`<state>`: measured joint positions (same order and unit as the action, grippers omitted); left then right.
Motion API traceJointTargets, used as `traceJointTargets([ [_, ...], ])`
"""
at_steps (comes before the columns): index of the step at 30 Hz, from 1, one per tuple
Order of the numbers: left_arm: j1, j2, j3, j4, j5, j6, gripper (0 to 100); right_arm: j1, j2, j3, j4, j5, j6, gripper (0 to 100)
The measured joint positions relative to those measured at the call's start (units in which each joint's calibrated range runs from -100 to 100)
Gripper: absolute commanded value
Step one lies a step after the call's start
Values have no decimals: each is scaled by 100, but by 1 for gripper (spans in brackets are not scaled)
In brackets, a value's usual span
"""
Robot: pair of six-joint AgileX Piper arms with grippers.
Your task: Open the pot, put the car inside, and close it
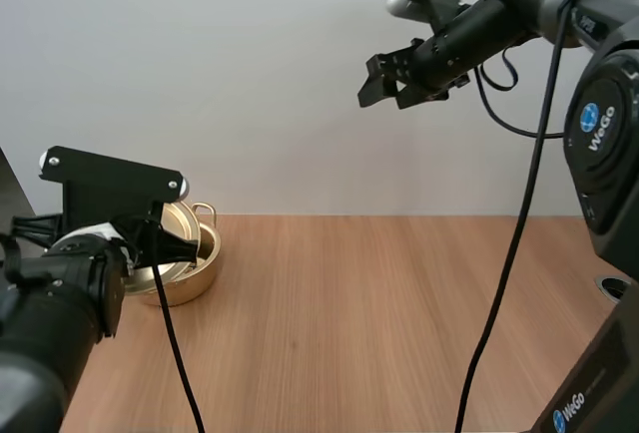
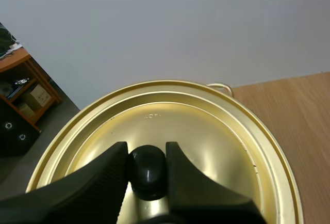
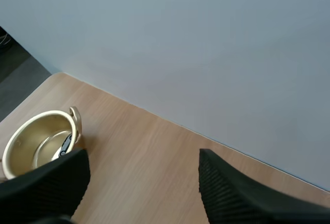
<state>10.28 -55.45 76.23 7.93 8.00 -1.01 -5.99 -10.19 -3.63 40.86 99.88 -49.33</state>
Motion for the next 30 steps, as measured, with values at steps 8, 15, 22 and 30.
traceJointTargets([
  [8, 0, 1535, -720, -31, -1498, -287, 0, 0, -902, 247, 10, 12, 384, 100],
  [15, -16, 2577, -726, -31, -1594, -297, 0, 0, -1564, 574, 148, 12, 466, 100],
  [22, -332, 2962, -726, -31, -1837, -297, 0, 0, -1864, 648, 184, 12, 466, 100],
  [30, -519, 2978, -726, -31, -2281, -297, 0, 0, -1892, 648, 162, 12, 466, 100],
])
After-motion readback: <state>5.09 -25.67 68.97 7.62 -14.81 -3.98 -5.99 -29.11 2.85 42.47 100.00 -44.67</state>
